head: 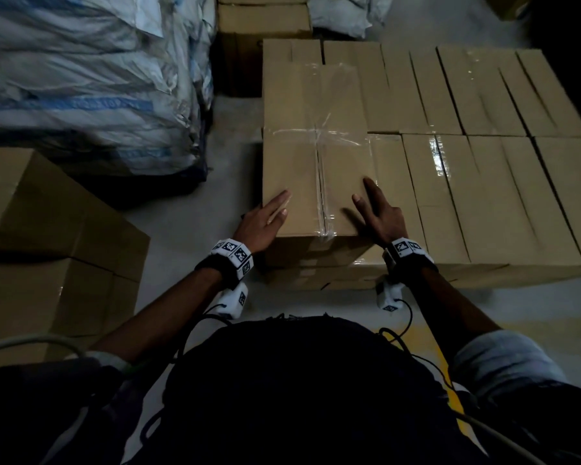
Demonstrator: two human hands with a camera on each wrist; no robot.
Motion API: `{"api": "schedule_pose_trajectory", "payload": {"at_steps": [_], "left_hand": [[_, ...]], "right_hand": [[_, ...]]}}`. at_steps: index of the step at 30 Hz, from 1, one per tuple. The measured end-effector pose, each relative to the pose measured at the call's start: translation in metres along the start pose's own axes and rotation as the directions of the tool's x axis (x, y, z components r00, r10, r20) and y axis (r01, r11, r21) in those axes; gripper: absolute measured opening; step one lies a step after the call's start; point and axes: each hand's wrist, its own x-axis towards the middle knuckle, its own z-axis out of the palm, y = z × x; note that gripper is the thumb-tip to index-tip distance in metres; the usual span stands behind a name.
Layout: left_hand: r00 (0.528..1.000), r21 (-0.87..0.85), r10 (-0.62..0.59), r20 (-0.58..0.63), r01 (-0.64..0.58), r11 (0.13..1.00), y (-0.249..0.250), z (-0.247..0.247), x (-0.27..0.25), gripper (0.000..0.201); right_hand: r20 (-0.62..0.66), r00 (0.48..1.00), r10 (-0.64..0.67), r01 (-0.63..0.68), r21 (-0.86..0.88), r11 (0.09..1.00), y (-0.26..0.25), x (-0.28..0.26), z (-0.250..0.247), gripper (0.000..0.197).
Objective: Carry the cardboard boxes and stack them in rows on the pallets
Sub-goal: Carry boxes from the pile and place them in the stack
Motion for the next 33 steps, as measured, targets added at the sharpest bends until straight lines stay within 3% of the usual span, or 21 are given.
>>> {"api": "schedule_pose_trajectory", "payload": {"at_steps": [12,25,33], "left_hand": [[1.0,0.017,0.009,-0.022,-0.009,1.0,0.0,0.008,-0.002,0.047],[0.997,0.034,0.042,-0.067,-0.04,0.999,-0.005,0.01,0.004,0.047],[0.997,0.065,0.05,-0.057,-0.046,0.997,-0.001,0.009,0.005,0.047]], "right_hand": [[-0.001,1.0,0.001,-0.001,0.0,1.0,0.002,-0.013,0.0,0.08],[-0.005,1.0,0.025,-0.025,-0.007,1.0,0.0,-0.004,0.003,0.066],[0.01,0.999,0.04,-0.04,-0.008,0.999,0.005,-0.001,0.006,0.07]]}}
